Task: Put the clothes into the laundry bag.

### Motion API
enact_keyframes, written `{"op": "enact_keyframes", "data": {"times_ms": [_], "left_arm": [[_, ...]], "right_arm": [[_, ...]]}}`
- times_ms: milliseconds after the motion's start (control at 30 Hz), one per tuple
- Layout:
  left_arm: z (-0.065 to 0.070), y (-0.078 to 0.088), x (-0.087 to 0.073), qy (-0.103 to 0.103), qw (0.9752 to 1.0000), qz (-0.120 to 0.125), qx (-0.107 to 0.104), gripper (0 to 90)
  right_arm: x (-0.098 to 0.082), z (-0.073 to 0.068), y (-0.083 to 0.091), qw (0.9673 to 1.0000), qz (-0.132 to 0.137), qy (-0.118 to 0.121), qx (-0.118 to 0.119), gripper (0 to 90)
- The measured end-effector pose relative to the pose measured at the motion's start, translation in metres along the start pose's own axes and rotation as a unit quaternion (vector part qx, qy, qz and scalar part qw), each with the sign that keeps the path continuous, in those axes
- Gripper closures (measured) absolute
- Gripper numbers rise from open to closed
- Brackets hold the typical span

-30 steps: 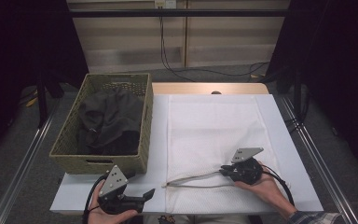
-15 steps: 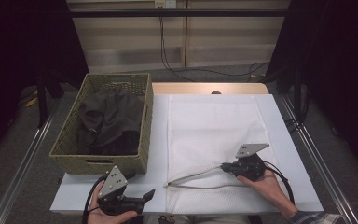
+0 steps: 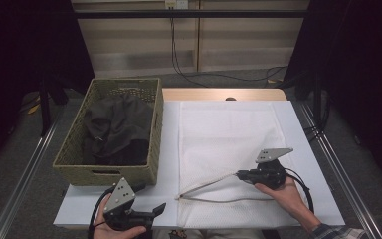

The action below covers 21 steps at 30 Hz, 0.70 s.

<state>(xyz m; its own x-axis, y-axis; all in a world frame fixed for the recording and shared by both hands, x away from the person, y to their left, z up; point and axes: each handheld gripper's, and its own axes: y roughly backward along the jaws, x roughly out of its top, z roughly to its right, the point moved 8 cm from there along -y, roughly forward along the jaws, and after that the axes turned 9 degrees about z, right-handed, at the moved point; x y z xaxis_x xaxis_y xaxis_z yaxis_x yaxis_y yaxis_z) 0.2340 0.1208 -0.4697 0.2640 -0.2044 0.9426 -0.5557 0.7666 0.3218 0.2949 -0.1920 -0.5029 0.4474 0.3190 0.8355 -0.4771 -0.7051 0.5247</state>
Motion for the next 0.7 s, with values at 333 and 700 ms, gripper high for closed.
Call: {"op": "enact_keyframes", "data": {"times_ms": [333,700], "left_arm": [[0.000,0.004,-0.002,0.003,1.0000,-0.001,0.008,12.2],[-0.003,0.007,-0.004,0.007,0.9997,-0.005,0.021,14.3]], "right_arm": [[0.021,0.001,0.006,0.9993,0.035,-0.006,0.010,89.3],[0.050,0.005,0.014,0.9977,0.066,0.001,0.018,89.4]]}}
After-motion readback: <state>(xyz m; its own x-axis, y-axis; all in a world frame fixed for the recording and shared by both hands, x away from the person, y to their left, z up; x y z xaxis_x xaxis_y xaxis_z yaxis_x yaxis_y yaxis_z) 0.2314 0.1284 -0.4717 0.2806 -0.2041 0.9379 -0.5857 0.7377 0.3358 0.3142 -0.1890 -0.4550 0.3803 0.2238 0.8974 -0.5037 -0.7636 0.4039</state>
